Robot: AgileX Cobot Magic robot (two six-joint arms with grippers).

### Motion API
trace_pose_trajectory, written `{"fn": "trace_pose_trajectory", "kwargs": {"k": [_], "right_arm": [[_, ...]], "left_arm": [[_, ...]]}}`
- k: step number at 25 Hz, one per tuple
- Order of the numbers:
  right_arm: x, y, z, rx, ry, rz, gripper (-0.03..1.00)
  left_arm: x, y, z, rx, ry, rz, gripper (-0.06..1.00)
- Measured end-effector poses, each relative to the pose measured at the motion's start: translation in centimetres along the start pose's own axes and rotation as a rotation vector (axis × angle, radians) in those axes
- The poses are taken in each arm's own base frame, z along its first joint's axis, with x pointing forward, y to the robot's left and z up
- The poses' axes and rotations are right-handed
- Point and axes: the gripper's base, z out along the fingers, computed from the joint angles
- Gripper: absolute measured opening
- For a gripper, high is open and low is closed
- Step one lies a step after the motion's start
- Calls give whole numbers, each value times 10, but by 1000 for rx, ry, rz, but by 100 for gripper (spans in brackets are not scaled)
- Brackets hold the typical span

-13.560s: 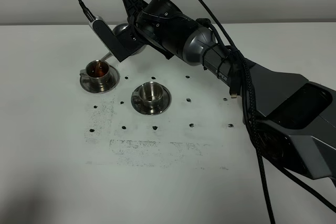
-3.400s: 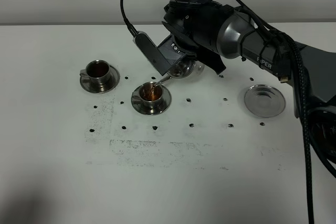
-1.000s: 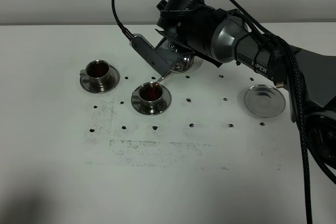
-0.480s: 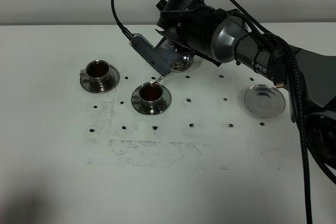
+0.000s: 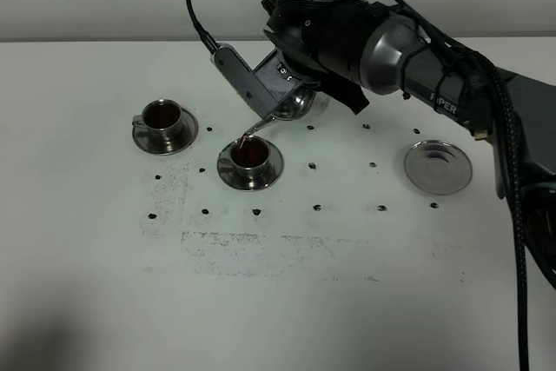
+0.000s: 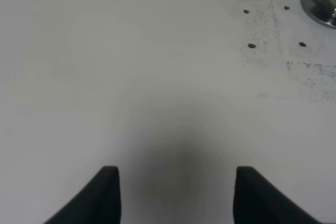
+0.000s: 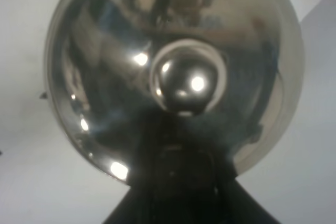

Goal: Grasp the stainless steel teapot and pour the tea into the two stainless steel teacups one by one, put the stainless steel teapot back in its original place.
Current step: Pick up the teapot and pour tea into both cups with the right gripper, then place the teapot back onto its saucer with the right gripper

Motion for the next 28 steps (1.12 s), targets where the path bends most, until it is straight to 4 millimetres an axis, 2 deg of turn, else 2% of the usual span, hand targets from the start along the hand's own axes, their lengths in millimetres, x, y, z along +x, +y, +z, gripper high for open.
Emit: {"fn": "trace_pose_trajectory", "kwargs": {"k": [7, 11, 14, 18, 21, 24, 28], "right_arm": [[16, 6, -16, -28, -107, 159, 20], [24, 28, -28, -62, -169, 305, 20], [26, 50, -41, -120, -226, 529, 20], [14, 84, -52, -270, -295, 1009, 20], [4, 105, -45, -387, -271, 1278, 20], [-6, 119, -40, -456, -234, 1381, 20], [-19, 121, -42, -465, -248, 1386, 20]], "left_arm": [[0, 0, 0, 0, 0, 0, 47], [0, 0, 0, 0, 0, 0, 47], [0, 0, 0, 0, 0, 0, 47], [0, 0, 0, 0, 0, 0, 47], [0, 0, 0, 0, 0, 0, 47], [0, 0, 0, 0, 0, 0, 47], [0, 0, 0, 0, 0, 0, 47]]}}
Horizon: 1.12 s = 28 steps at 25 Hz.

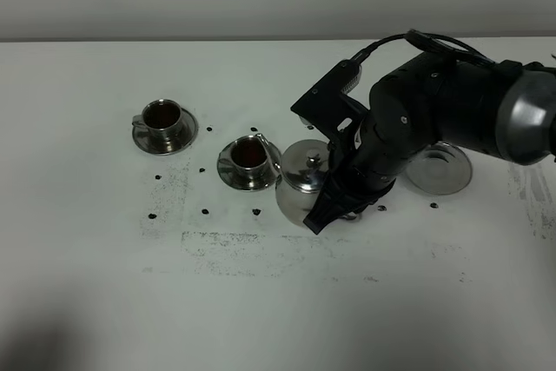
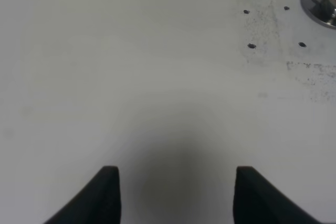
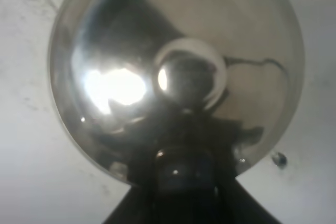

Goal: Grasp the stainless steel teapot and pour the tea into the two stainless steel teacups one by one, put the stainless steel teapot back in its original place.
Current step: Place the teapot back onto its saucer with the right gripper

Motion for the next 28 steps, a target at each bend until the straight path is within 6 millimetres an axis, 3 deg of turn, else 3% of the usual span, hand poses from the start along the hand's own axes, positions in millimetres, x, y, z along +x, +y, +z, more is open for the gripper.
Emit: {"fn": "trace_pose_trajectory", "kwargs": {"k": [9, 14, 17, 21, 28], "right_arm": [[-2, 10, 31, -14, 23, -20, 20], [-3, 10, 34, -12, 22, -21, 20], [-3, 8, 24, -9, 11, -14, 20], [4, -9, -8, 20, -22, 59, 20], [57, -53, -42, 112, -59, 272, 20]], "left_arm": [[0, 0, 0, 0, 0, 0, 47], [0, 0, 0, 0, 0, 0, 47], [0, 0, 0, 0, 0, -1, 47], [0, 0, 0, 0, 0, -1, 47], [0, 0, 0, 0, 0, -1, 47]]}}
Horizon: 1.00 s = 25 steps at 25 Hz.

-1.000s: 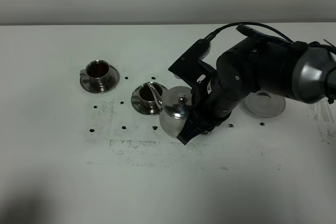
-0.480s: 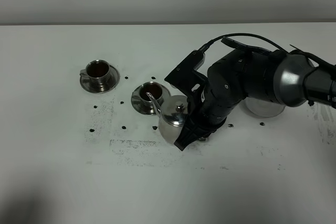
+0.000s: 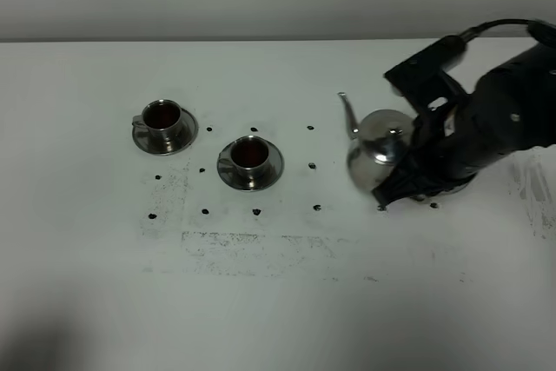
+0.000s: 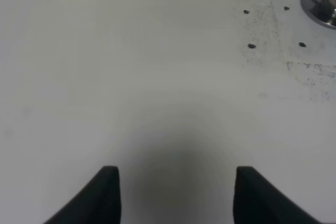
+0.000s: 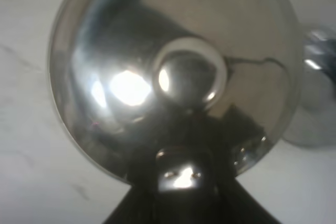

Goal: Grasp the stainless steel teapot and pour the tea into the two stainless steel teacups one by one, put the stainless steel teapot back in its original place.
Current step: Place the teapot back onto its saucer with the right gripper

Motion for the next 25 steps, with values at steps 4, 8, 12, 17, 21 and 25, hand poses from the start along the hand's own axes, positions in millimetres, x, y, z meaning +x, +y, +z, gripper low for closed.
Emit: {"fn": "trace_pose_trajectory", "kwargs": {"k": [4, 8, 12, 17, 21, 25], "right_arm": [[14, -34, 1, 43, 22, 134, 20], [16, -52, 2, 62, 2, 201, 20], [15, -60, 16, 67, -3, 226, 20], [17, -65, 37, 66, 21, 240, 20], [14, -72, 45, 70, 31, 256, 20], [13, -75, 49, 72, 34, 262, 20]], "left_arm": [[0, 0, 0, 0, 0, 0, 47], [0, 0, 0, 0, 0, 0, 47], [0, 0, 0, 0, 0, 0, 47], [0, 0, 0, 0, 0, 0, 47], [0, 0, 0, 0, 0, 0, 47], [0, 0, 0, 0, 0, 0, 47]]}}
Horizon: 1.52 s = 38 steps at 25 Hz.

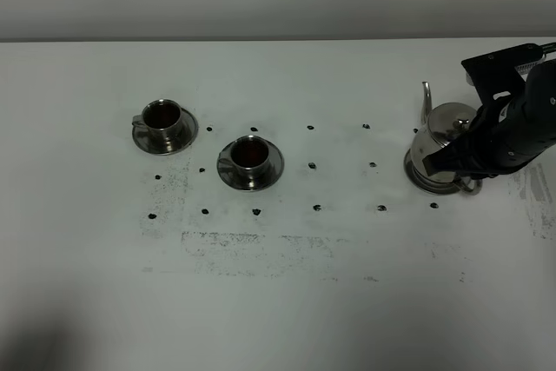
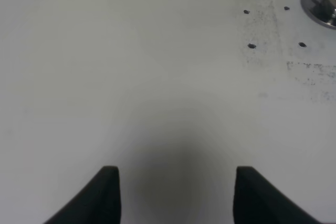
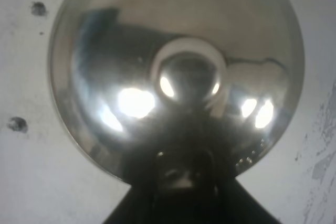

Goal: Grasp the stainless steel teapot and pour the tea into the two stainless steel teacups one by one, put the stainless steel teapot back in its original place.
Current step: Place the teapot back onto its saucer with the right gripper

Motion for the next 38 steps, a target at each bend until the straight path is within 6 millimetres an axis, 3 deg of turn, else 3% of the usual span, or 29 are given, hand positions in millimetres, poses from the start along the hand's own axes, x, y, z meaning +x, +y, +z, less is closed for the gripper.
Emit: {"fn": "trace_pose_trajectory", "kwargs": {"k": [9, 38], "right_arm": [[1, -2, 14, 1, 22, 6, 20], [1, -5, 21, 2, 21, 10, 20]], "left_arm": [[0, 0, 0, 0, 0, 1, 47], [0, 0, 0, -1, 0, 1, 47]]}}
